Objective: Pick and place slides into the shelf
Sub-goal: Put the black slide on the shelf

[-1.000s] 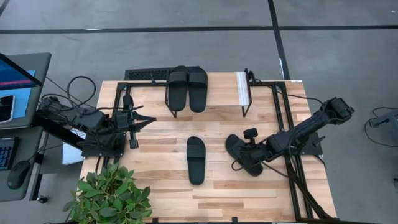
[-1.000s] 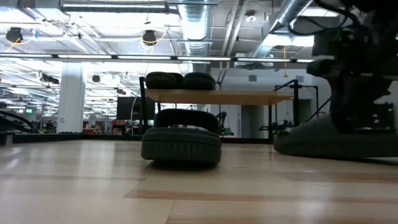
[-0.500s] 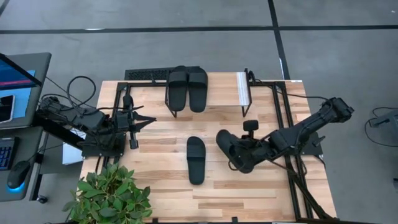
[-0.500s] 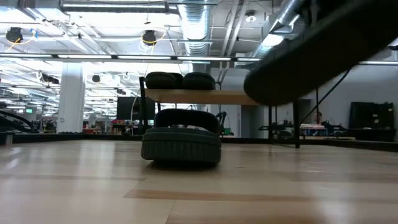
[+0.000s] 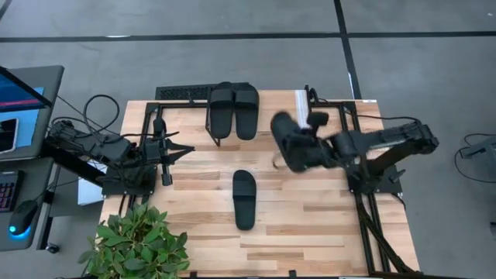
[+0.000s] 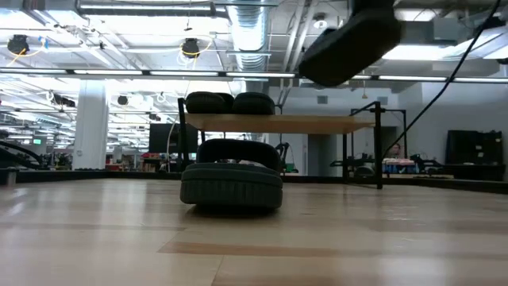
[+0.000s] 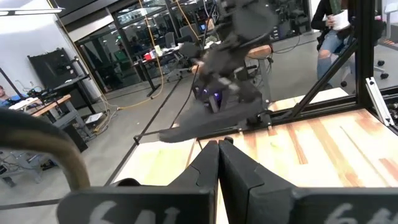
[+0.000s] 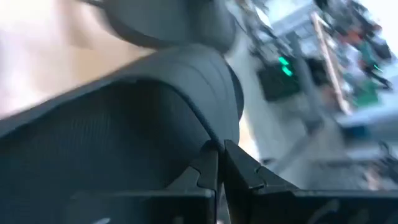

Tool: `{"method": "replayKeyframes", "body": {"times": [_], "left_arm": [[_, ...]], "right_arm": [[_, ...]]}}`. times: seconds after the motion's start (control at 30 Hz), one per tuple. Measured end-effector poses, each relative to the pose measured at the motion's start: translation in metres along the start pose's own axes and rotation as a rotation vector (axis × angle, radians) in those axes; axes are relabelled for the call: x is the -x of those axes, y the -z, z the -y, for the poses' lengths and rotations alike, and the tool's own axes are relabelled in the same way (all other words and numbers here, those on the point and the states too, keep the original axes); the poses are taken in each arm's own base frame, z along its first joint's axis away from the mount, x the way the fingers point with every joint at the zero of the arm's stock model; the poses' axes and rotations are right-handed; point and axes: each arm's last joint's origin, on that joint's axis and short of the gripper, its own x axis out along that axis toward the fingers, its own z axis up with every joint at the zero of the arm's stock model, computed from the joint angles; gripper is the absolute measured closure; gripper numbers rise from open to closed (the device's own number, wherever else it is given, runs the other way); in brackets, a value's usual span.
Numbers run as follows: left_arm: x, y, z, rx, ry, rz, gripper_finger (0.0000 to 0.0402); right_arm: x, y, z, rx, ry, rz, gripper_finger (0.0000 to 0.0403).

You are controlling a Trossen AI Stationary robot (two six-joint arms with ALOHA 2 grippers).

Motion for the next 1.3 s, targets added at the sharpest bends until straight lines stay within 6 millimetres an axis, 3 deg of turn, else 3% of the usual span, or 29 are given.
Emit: {"method": "replayKeyframes", "body": {"times": [0.13,0.3,0.7,0.97,1.3], "left_arm": [[0.0,0.0,0.0,0.001,0.0,0.0,0.0401],[0.0,0.0,0.0,0.004,0.0,0.0,0.0401],[0.0,0.0,0.0,0.004,0.001,-0.003,0.0402],[0.0,0.002,0.0,0.002,0.004,-0.016,0.0401],[0.0,0.002,0.001,0.009,0.005,-0.023,0.0401]], "right_arm": [[-0.03,-0.017,0.025,-0.001,0.092,-0.097,0.0403],[-0.068,-0.042,0.042,0.047,0.127,-0.193,0.0403],[-0.116,-0.088,0.066,0.122,0.152,-0.264,0.0402],[-0.14,-0.086,0.082,0.094,0.174,-0.325,0.0402],[-0.149,-0.08,0.094,0.037,0.189,-0.348,0.0402]]}}
